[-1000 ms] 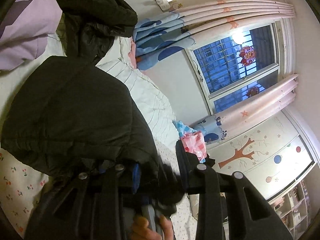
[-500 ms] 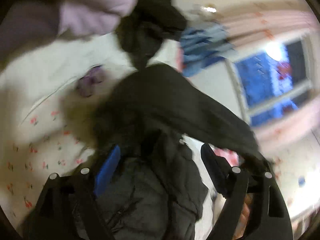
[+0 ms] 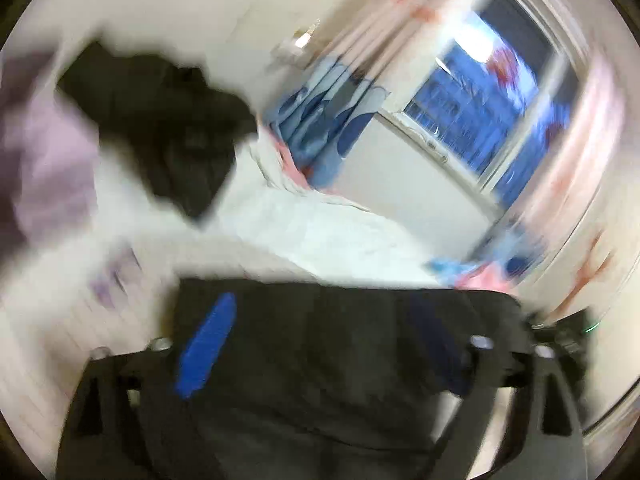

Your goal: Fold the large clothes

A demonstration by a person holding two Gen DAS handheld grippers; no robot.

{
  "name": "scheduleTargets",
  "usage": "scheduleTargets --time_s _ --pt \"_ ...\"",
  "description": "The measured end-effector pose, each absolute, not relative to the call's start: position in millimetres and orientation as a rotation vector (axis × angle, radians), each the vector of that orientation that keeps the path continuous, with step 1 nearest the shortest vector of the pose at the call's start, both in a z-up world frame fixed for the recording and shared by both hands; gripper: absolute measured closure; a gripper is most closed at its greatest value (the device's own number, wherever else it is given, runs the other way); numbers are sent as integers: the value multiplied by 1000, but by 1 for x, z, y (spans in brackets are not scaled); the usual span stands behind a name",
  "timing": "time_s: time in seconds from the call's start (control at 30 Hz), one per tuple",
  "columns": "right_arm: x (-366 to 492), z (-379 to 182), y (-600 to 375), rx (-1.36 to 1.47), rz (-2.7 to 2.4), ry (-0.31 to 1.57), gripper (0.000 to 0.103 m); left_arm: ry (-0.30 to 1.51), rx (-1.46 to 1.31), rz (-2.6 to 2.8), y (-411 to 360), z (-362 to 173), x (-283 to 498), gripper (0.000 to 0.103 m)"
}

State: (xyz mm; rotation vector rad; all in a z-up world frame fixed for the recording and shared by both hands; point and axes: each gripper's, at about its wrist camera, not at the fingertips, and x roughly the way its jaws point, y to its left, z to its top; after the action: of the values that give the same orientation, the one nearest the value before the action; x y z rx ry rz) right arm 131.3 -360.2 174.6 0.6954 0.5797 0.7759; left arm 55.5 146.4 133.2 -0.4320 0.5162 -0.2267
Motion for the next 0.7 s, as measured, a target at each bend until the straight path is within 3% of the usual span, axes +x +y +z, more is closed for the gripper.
scheduleTargets --time_s 0.1,0.23,0.33,0.47,0.57,0.7 --pt "133 144 -387 759 735 624 96 715 -354 -294 134 114 104 6" --pt "124 133 -403 775 741 586 96 878 108 -116 82 43 162 6" --pt "120 134 -406 729 730 596 96 999 275 -117 62 -10 182 17" --pt "111 158 -425 692 722 546 96 846 263 -126 48 24 161 18" --pt "97 177 -439 616 692 497 96 703 234 -118 43 59 144 10" --pt "96 139 -449 512 566 603 96 704 276 -84 37 53 152 9"
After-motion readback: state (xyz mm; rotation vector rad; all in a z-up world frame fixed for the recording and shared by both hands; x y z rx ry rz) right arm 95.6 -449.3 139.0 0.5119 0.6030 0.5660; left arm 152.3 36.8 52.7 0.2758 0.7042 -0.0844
